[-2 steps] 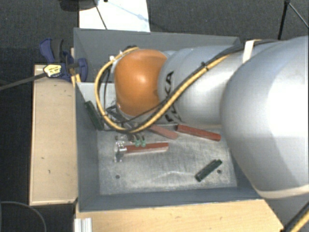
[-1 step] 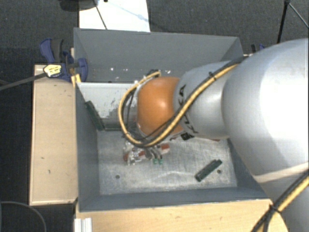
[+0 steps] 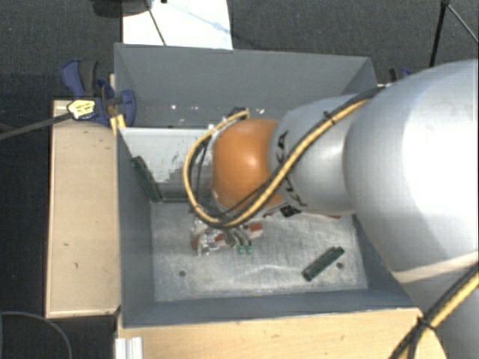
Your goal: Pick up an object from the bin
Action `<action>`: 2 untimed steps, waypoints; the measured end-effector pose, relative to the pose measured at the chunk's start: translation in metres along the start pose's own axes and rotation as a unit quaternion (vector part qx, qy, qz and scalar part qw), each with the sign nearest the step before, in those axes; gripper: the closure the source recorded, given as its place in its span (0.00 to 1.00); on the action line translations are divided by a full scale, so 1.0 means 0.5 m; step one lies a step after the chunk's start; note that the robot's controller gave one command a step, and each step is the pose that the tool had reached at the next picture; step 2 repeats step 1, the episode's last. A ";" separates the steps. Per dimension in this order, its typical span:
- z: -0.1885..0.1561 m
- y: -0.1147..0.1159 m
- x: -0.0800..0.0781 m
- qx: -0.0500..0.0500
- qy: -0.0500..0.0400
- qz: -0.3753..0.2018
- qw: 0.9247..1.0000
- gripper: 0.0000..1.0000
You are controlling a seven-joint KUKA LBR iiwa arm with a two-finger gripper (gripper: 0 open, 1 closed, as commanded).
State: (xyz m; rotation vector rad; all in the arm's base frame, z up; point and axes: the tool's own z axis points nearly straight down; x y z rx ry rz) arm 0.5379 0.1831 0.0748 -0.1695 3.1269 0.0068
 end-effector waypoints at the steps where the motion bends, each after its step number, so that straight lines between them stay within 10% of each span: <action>1: -0.293 -0.002 0.001 0.001 0.003 0.034 0.999 1.00; 2: -0.293 -0.002 0.001 0.001 0.003 0.034 0.999 1.00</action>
Offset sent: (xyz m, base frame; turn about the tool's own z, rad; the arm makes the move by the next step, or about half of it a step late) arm 0.0000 0.0000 0.0000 0.0000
